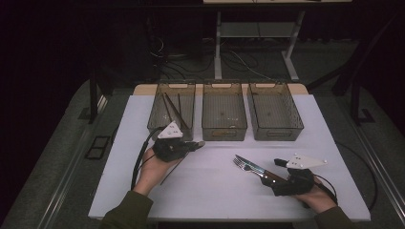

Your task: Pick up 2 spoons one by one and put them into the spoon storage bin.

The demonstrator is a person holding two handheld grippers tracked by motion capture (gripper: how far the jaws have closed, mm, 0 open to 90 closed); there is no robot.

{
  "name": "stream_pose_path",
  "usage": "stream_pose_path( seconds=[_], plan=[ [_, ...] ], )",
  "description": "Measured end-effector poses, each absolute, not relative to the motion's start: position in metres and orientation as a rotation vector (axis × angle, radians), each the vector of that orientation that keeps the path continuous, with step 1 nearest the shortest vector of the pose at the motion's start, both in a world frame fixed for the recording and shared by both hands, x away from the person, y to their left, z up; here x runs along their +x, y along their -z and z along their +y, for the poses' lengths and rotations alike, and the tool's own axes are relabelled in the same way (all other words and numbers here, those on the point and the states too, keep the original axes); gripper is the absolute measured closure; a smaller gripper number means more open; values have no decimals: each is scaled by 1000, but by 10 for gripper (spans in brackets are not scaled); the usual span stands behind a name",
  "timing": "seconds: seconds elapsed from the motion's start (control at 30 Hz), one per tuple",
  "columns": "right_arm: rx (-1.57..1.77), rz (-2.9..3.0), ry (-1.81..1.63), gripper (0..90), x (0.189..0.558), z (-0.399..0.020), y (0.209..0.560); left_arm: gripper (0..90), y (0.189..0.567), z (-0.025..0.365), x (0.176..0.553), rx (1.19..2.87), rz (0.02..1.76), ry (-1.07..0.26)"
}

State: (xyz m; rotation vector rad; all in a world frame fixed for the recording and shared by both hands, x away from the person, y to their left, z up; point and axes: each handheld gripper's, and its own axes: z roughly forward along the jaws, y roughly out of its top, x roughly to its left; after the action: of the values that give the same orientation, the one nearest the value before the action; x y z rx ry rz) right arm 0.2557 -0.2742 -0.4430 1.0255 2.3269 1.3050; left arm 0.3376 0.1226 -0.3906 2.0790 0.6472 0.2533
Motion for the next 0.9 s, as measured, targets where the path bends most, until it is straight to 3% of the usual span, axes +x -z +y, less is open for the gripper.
stream_pose_path(
  seconds=[0.9],
  plan=[
    [1021,2316,-1337,122,253,-275,440,869,343,64,410,1944,628,-291]
  ],
)
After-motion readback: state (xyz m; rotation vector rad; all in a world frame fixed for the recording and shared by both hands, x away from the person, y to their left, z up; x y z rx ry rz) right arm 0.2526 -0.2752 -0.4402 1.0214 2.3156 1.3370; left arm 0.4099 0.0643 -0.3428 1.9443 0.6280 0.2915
